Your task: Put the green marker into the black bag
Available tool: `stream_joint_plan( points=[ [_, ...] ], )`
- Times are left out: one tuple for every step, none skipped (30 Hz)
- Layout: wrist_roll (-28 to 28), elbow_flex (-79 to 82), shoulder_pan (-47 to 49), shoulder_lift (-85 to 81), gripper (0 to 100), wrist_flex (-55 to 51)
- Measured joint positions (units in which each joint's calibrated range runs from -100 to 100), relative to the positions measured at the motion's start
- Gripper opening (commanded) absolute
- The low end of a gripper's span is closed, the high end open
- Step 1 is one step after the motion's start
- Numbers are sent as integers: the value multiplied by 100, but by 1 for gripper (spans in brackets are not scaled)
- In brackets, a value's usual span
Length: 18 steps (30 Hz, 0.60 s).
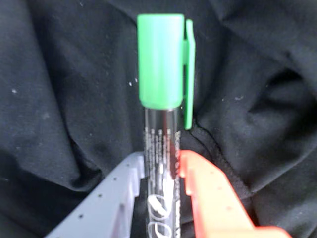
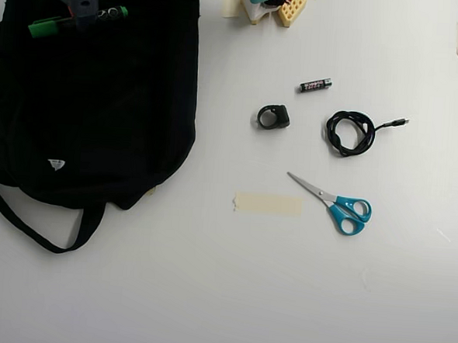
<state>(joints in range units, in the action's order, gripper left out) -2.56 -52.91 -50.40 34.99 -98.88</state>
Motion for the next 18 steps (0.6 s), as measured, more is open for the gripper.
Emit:
stream_joint_plan(
  points=[
    [0,0,0,0,27,0],
    [0,0,15,0,31,0],
    [0,0,44,0,38,0],
    [0,0,51,0,40,0],
    [0,0,51,0,40,0],
    [0,0,59,0,40,0],
    [0,0,81,0,40,0],
    [0,0,96,0,40,0],
    [0,0,118,0,40,0],
    [0,0,154,0,40,0],
    [0,0,206,0,40,0],
    [0,0,257,0,40,0],
    [0,0,316,0,40,0],
    [0,0,426,0,34,0],
    [0,0,522,0,21,0],
    [0,0,669,-75,13,0],
    [0,0,801,-208,3,0],
    [0,0,1102,-589,2,0]
  ],
)
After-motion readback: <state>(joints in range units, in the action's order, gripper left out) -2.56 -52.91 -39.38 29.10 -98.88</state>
